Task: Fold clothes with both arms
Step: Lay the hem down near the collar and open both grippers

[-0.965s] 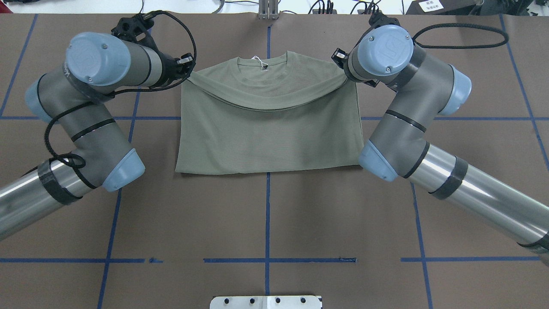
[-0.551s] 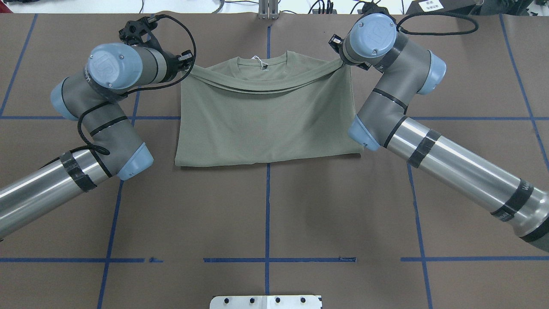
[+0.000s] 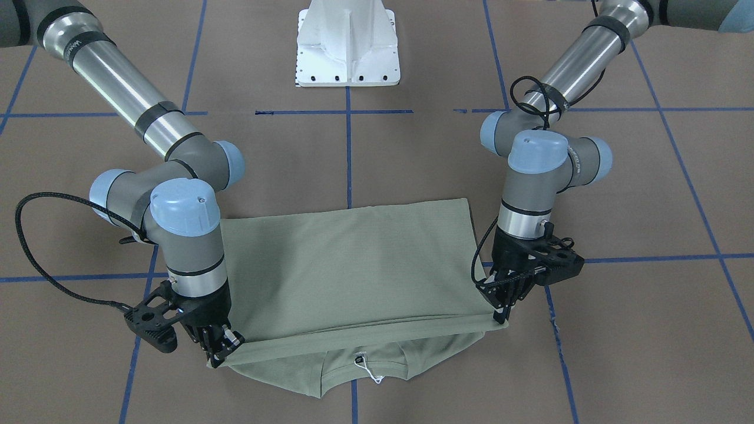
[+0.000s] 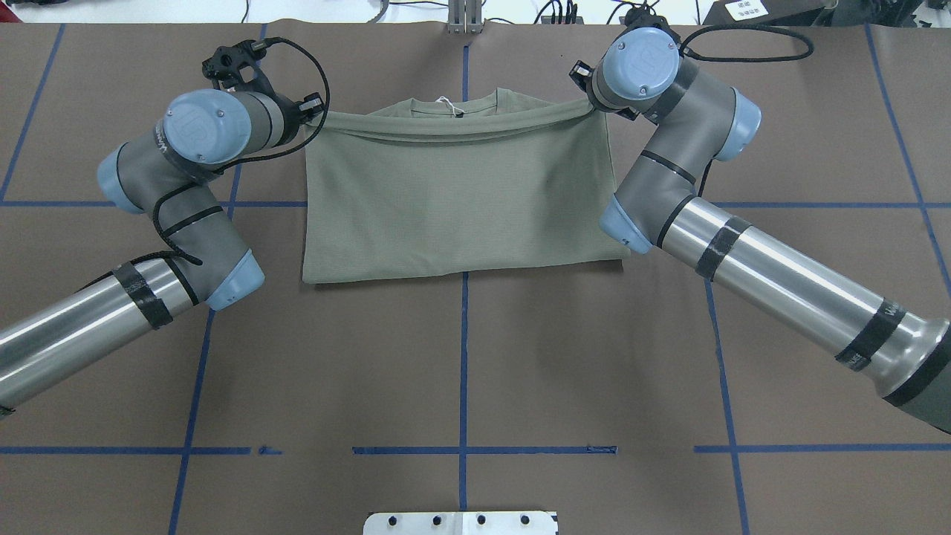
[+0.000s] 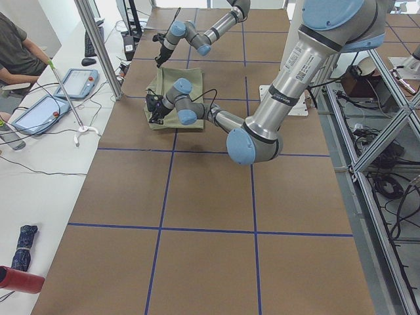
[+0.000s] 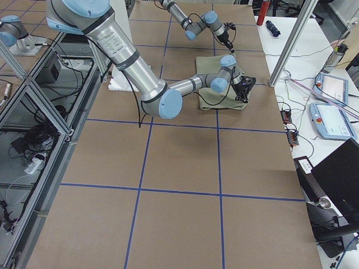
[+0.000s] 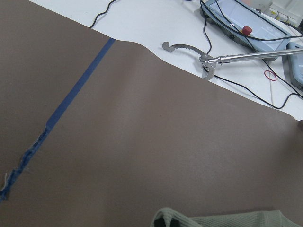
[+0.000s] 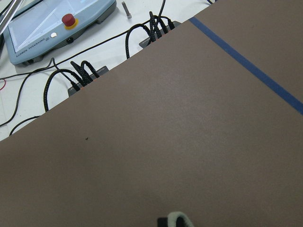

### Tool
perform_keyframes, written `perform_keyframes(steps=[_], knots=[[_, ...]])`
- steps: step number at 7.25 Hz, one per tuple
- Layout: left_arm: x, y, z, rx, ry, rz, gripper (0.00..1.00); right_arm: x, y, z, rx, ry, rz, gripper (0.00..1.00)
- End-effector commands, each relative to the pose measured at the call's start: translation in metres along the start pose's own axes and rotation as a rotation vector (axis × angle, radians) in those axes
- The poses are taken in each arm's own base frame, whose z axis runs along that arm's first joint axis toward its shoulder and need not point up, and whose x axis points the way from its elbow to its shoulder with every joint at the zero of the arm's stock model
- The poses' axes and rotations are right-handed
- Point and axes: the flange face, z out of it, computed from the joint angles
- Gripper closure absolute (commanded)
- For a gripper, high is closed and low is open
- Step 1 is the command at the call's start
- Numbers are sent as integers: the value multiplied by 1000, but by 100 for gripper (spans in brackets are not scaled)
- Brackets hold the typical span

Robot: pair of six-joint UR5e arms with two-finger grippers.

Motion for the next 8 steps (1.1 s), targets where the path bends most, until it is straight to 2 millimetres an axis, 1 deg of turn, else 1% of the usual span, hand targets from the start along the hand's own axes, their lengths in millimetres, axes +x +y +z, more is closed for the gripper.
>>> perform_keyframes(steps=[1,2,3,4,5,6,7,8], knots=[[-3,3,7,0,12,1,67,2,7,3,-6,5,-6,72],[-2,3,7,-2,14,0,56,1,7,3,-6,5,-6,55],[0,2,5,0,18,-2,45,3,7,3,-6,6,-6,53],[3,1,3,-1,27,-2,43,2,3,-1,-3,-4,0,48],[12,-2,-8,2,84,-7,43,5,3,-22,-23,-47,7,44],[22,-7,-21,7,122,-10,43,34,18,-43,-88,-82,5,33],[21,-6,-23,6,125,-9,43,58,53,-68,-137,-116,46,29],[24,-6,-25,6,130,-11,43,85,85,-88,-186,-127,121,27]])
